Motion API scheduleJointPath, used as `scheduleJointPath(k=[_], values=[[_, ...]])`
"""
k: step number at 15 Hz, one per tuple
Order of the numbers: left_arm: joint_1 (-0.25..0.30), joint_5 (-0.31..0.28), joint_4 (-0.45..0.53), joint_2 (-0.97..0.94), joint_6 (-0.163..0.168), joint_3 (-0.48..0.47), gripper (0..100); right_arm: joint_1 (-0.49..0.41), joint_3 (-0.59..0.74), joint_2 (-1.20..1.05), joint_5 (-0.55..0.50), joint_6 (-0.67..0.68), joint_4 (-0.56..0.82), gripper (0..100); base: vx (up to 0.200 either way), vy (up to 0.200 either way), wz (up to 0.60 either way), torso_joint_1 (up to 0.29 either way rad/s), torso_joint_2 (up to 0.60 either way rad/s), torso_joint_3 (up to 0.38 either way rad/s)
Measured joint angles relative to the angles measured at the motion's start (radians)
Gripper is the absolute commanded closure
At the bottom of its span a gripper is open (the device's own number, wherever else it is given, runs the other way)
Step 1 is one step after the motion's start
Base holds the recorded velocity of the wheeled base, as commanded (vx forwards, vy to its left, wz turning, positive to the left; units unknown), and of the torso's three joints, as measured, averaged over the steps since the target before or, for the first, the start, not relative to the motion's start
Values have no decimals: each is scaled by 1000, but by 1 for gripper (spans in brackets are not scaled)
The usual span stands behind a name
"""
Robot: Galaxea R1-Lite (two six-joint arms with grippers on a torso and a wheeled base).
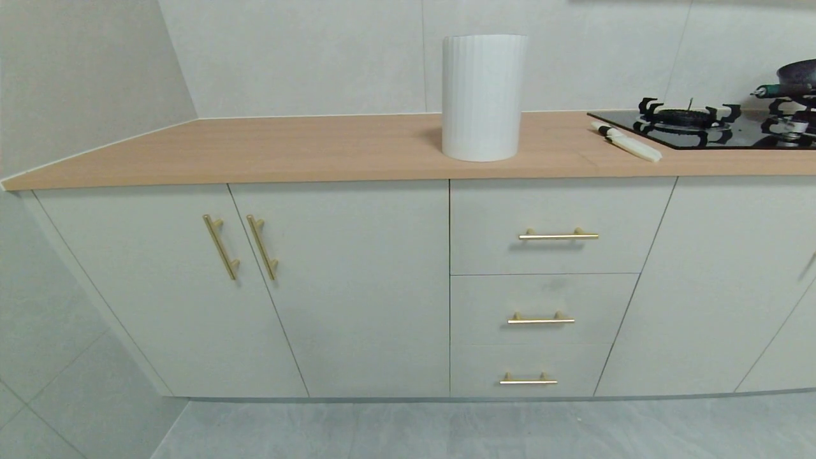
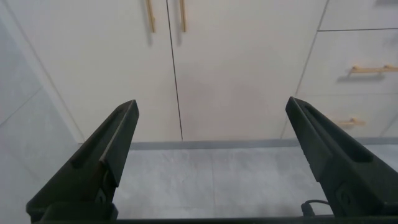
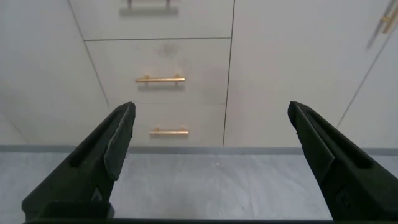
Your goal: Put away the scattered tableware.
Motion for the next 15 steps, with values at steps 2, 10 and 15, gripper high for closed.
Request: scheduleJointPath(k=[2, 10, 15], values=[[0, 0, 0, 0, 0, 0, 0, 0, 0, 0, 0, 0, 1, 0, 200, 0, 0, 0, 2, 5], [0, 0, 0, 0, 0, 0, 0, 0, 0, 0, 0, 0, 1, 0, 200, 0, 0, 6, 3, 2], [0, 0, 0, 0, 0, 0, 0, 0, 0, 0, 0, 1, 1, 0, 120, 0, 0, -1, 1, 1]])
